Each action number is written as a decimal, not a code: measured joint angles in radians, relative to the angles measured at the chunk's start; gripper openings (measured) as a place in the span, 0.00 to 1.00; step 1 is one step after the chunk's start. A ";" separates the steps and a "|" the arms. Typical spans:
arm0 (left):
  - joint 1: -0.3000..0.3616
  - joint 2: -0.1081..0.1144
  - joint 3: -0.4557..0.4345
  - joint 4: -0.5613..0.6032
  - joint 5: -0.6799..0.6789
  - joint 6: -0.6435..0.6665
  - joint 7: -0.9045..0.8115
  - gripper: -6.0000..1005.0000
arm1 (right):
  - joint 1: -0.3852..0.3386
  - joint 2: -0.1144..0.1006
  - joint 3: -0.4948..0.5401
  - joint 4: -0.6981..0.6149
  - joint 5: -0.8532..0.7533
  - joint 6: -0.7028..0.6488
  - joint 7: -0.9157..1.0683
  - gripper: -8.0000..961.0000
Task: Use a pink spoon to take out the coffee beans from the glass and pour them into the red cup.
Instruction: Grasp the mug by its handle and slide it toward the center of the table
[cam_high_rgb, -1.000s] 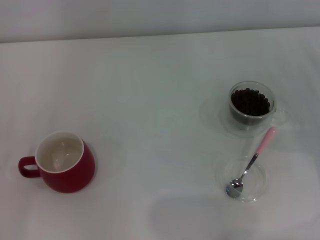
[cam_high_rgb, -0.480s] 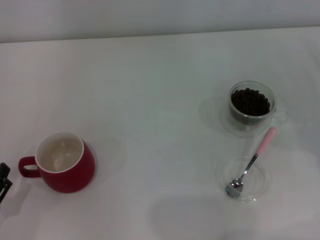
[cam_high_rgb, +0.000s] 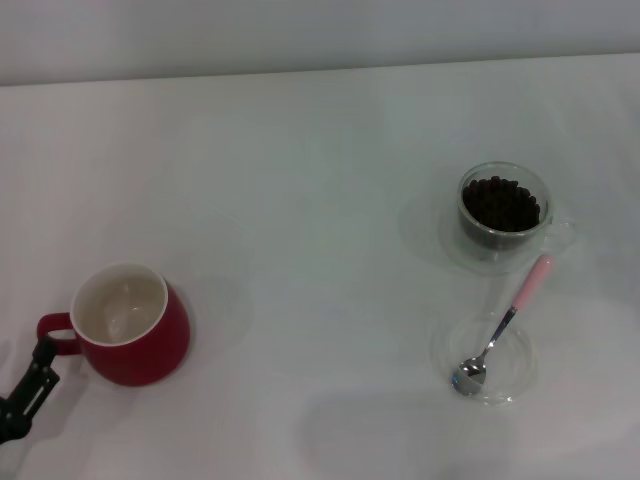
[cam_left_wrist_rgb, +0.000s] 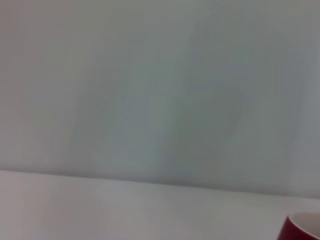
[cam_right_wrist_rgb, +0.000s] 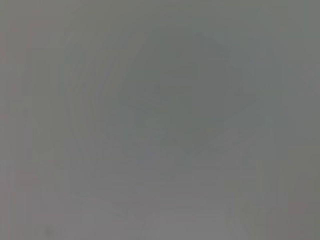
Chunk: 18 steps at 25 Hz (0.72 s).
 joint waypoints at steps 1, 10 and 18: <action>0.000 0.000 0.000 0.000 0.003 0.001 0.000 0.89 | 0.000 0.001 0.000 0.000 0.000 0.000 0.000 0.89; -0.018 0.001 0.000 0.000 0.014 0.047 -0.003 0.89 | 0.000 0.003 0.000 0.011 0.000 -0.005 -0.001 0.89; -0.043 0.001 -0.004 0.000 0.018 0.101 -0.006 0.89 | -0.004 0.004 0.000 0.015 0.000 0.028 0.008 0.89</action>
